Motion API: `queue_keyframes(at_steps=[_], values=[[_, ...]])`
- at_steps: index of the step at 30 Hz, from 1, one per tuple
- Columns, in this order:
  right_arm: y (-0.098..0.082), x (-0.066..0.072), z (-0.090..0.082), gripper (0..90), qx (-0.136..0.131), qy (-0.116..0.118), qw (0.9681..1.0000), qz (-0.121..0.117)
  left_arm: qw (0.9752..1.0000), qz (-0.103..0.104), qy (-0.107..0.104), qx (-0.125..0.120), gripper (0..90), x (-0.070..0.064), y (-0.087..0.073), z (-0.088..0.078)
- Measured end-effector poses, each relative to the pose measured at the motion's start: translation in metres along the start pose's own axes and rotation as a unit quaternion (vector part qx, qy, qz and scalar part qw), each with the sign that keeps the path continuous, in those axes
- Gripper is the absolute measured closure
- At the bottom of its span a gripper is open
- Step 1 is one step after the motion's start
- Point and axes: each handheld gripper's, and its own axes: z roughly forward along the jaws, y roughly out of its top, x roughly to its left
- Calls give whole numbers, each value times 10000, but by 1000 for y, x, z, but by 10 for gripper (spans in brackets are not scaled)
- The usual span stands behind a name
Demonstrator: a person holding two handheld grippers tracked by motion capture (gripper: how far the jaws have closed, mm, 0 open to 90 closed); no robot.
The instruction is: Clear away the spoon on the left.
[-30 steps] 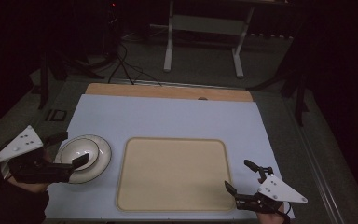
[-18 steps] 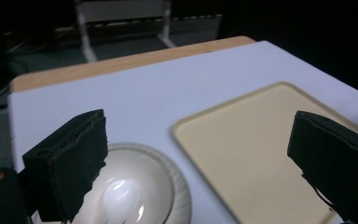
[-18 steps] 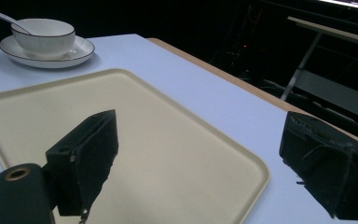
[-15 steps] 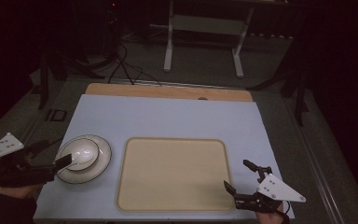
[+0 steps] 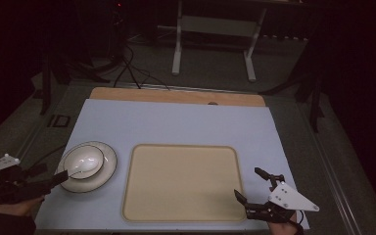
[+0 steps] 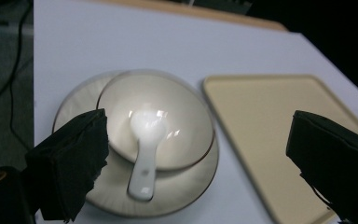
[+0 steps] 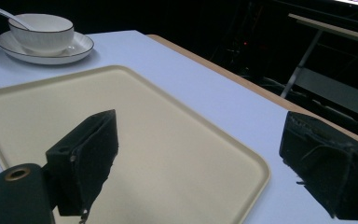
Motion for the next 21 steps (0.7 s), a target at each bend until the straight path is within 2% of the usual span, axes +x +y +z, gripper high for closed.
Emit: queue_keyframes(at_steps=[5, 7, 10, 11, 13, 14, 17, 21], values=[[0, 1, 1, 117, 17, 8, 10000, -39, 9994, -313, -10, 148, 82, 12, -8, 4], [0, 1, 1, 117, 17, 14, 10000, -36, 9984, -549, -75, 104, 120, 18, -10, 4], [0, 1, 1, 117, 19, 17, 10000, -58, 9953, -947, -34, 191, 154, 27, -13, 5], [0, 1, 1, 117, 17, 19, 10000, -61, 9943, -1036, 26, 246, 179, 29, -15, 6], [0, 1, 1, 117, 18, 24, 10000, -60, 9923, -1196, -25, 330, 208, 32, -17, 8], [0, 1, 1, 117, 19, 25, 10000, -63, 9911, -1271, 15, 395, 225, 32, -17, 10], [0, 1, 2, 117, 26, 25, 10000, -60, 9878, -1444, 27, 574, 288, 35, -19, 13], [0, 1, 2, 117, 27, 27, 10000, -60, 9853, -1597, -80, 599, 388, 39, -19, 16]])
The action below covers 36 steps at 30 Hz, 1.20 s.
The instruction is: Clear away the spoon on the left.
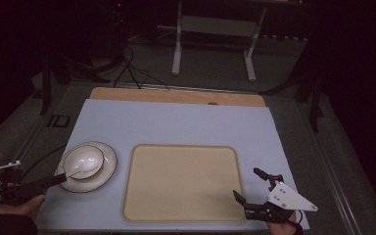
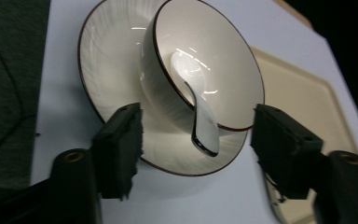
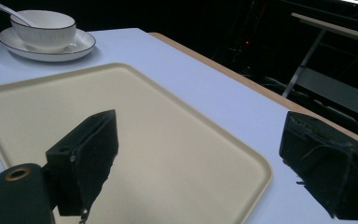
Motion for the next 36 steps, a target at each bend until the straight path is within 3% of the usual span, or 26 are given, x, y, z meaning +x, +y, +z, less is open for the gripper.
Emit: queue_keyframes(at_steps=[3, 11, 20, 31, 36], values=[[0, 0, 0, 117, 7, -6, 10000, 11, 10000, 34, 23, 59, 489, 1, 1, 1], [0, 0, 0, 117, 6, -1, 10000, 18, 9997, 2, -107, 204, 588, 4, 3, 6], [0, 0, -2, 117, -28, -89, 10000, 10, 9988, 172, -269, 377, 745, 3, 4, 9], [0, 0, -1, 117, -11, -91, 10000, 13, 9977, 310, -290, 534, 831, -6, 7, 11], [0, 0, -1, 117, -22, -121, 9999, 4, 9975, 391, -186, 551, 852, -10, 7, 12]])
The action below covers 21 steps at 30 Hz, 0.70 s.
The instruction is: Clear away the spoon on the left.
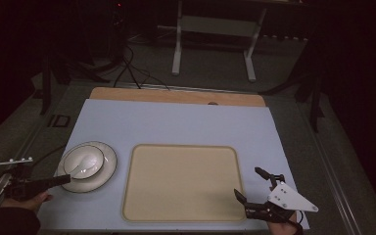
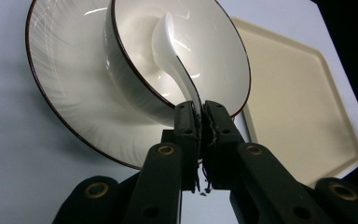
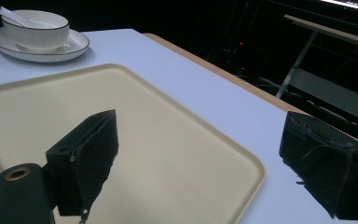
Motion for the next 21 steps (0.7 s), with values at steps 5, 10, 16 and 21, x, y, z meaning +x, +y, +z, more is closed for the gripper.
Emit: queue_keyframes(at_steps=[5, 10, 16, 21], values=[[-1, -1, 0, 117, 1, -23, 10000, 20, 9999, 58, 73, -55, 856, -4, 0, -2], [-1, -1, 0, 117, -4, -18, 10000, 24, 9998, 95, 145, -136, 857, -10, 1, -5], [-1, -2, 0, 117, 2, -26, 10000, 35, 9993, 126, 198, -279, 857, -18, 2, -14], [-1, -2, 0, 117, -7, -36, 10000, 35, 9986, 139, 289, -431, 858, -28, 3, -21]])
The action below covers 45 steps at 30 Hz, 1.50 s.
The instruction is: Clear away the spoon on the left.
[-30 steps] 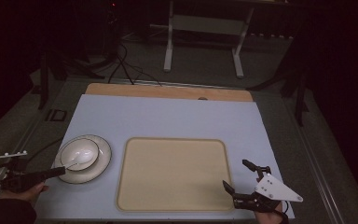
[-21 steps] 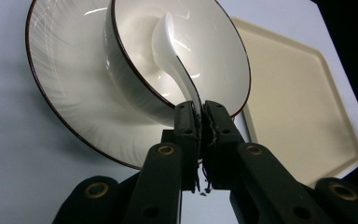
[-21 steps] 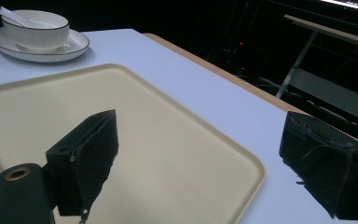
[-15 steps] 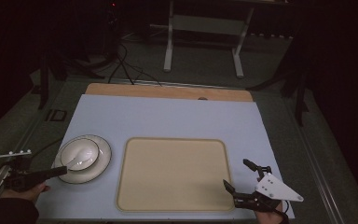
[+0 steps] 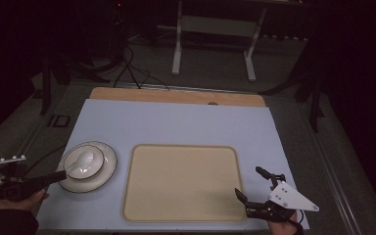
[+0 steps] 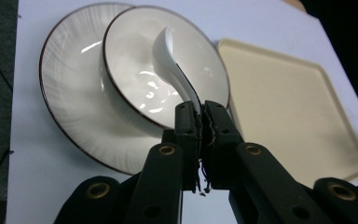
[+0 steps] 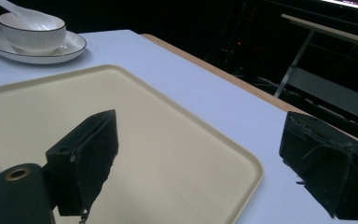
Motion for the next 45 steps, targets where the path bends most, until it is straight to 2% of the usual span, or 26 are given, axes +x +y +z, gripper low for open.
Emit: queue_keyframes(at_steps=[11, 13, 15, 18, 19, 24, 33, 45], values=[[0, 0, 1, 117, -12, 14, 10000, -4, 9994, 150, 44, -305, 859, -21, 3, -14], [0, 0, 1, 117, -20, 32, 10000, -4, 9992, 160, -39, -362, 858, -23, 2, -15], [1, 1, 1, 117, -40, 45, 10000, -6, 9991, 212, 38, -364, 858, -27, 1, -14], [1, 1, 0, 117, -70, 49, 10000, -32, 9988, 205, 32, -440, 859, -32, -1, -14], [1, 1, 0, 117, -70, 44, 10000, -30, 9988, 228, -15, -434, 858, -35, -1, -14], [1, 1, 1, 117, -73, 35, 10000, -43, 9982, 338, 57, -485, 859, -47, -2, -14], [1, 1, 1, 117, -91, 53, 9999, -27, 9971, 461, -28, -602, 859, -66, 2, -18], [1, 1, 2, 117, -124, 110, 9999, -9, 9959, 635, -100, -632, 859, -90, 5, -11]])
